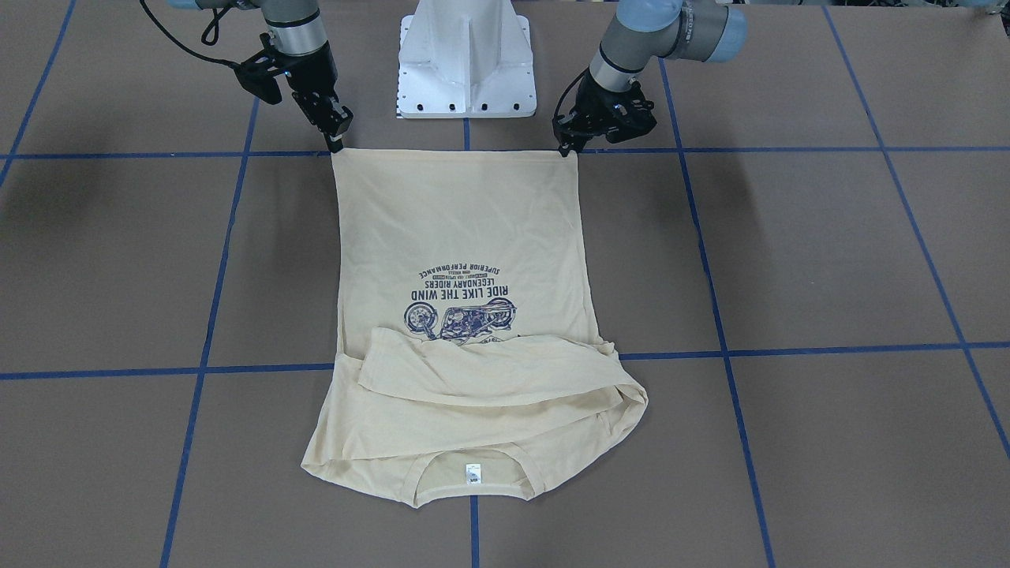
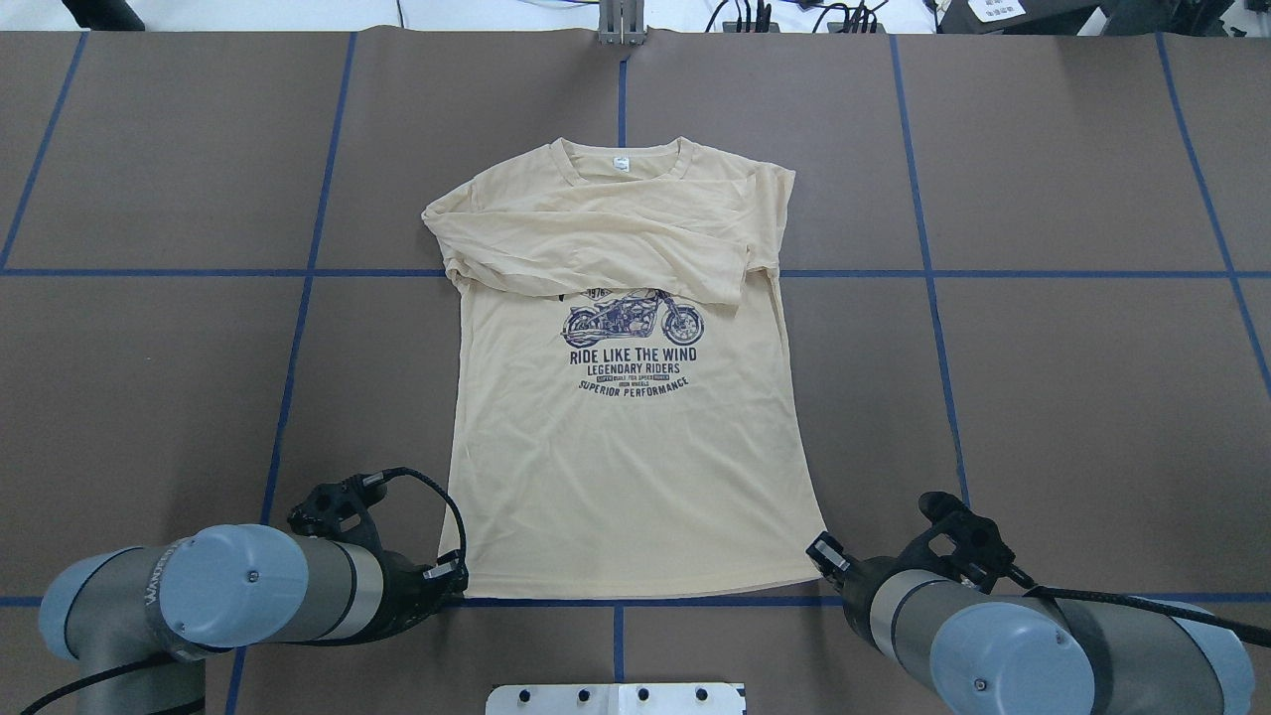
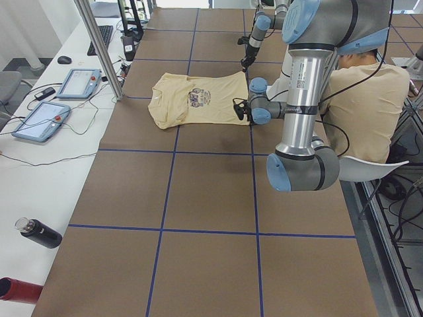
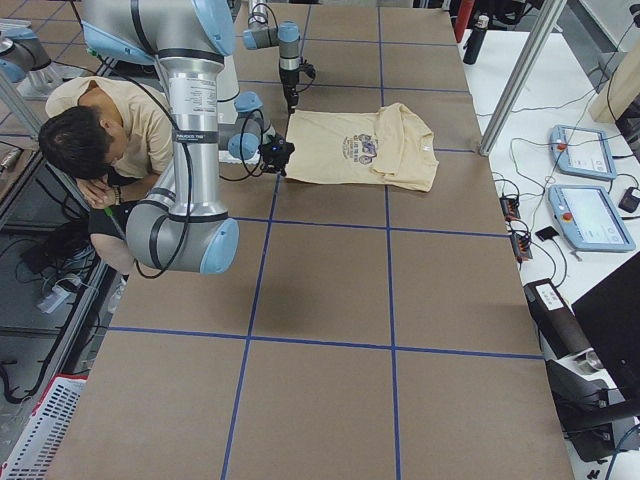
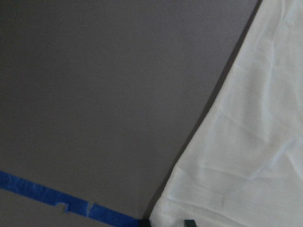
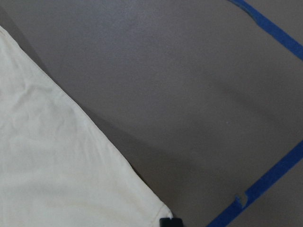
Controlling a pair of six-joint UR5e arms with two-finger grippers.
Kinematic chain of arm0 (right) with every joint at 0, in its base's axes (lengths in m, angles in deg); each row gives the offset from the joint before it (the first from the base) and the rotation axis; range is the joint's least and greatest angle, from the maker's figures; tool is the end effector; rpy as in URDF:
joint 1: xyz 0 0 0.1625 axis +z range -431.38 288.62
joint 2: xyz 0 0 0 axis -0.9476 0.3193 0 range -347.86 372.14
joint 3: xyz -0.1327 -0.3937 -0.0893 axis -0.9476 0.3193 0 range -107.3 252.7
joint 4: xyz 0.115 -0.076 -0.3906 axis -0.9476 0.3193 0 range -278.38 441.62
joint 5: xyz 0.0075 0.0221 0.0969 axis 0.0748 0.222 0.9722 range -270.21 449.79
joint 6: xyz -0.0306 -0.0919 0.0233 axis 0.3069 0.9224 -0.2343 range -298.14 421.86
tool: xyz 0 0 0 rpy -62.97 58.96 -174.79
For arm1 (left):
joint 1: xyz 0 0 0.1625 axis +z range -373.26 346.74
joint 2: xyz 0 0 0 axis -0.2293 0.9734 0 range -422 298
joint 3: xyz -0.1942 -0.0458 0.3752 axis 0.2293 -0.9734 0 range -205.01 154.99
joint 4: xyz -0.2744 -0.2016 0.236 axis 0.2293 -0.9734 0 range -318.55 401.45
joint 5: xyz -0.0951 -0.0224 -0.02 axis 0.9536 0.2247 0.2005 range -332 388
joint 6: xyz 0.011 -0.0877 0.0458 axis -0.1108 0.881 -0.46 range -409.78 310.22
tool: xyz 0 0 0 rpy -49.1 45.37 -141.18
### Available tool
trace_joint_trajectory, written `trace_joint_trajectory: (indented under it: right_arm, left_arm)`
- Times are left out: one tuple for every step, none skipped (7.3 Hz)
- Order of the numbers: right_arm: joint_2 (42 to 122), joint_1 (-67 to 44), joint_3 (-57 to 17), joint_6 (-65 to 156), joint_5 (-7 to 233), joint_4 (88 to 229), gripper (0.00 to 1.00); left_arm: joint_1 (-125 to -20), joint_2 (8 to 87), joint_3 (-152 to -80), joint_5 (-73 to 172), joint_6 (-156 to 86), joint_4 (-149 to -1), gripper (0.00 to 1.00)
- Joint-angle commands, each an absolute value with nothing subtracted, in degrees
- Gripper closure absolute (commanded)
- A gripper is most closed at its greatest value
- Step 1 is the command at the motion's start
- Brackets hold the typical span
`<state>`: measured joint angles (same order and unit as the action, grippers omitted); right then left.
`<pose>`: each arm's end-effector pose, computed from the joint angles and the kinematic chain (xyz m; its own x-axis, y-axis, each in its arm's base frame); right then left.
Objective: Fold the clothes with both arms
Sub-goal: 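Move the left gripper down to the other hem corner and grasp it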
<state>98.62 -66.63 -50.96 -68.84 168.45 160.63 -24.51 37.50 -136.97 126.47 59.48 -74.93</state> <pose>-0.4634 -0.1919 0.3406 0.3558 0.6711 0.6504 -0.6056 0.6956 -0.3864 0.5076 -0.2221 0.3449 0.4695 -0.4262 -0.7733 0.2391 0.9044 -0.3533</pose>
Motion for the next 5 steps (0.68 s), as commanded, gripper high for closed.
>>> trace_joint_trajectory:
  right_arm:
    - [98.62,-66.54,-50.96,-68.84,168.36,160.63,1.0]
    - [98.62,-66.63,-50.96,-68.84,168.36,160.63,1.0]
    - [98.62,-66.54,-51.05,-68.84,168.36,160.63,1.0]
    - [98.62,-66.54,-51.05,-68.84,168.36,160.63,1.0]
    - [98.62,-66.54,-51.05,-68.84,168.36,160.63,1.0]
  left_arm:
    - [-24.51,37.05,-137.07,126.44,59.56,-74.92,0.62]
    - [-24.51,36.97,-137.07,126.44,59.47,-74.92,0.64]
    - [-24.59,36.88,-137.33,126.44,59.56,-74.92,0.99]
    - [-24.59,36.79,-137.6,126.53,59.56,-74.92,1.0]
    - [-24.77,36.7,-138.47,126.53,59.56,-74.83,1.0]
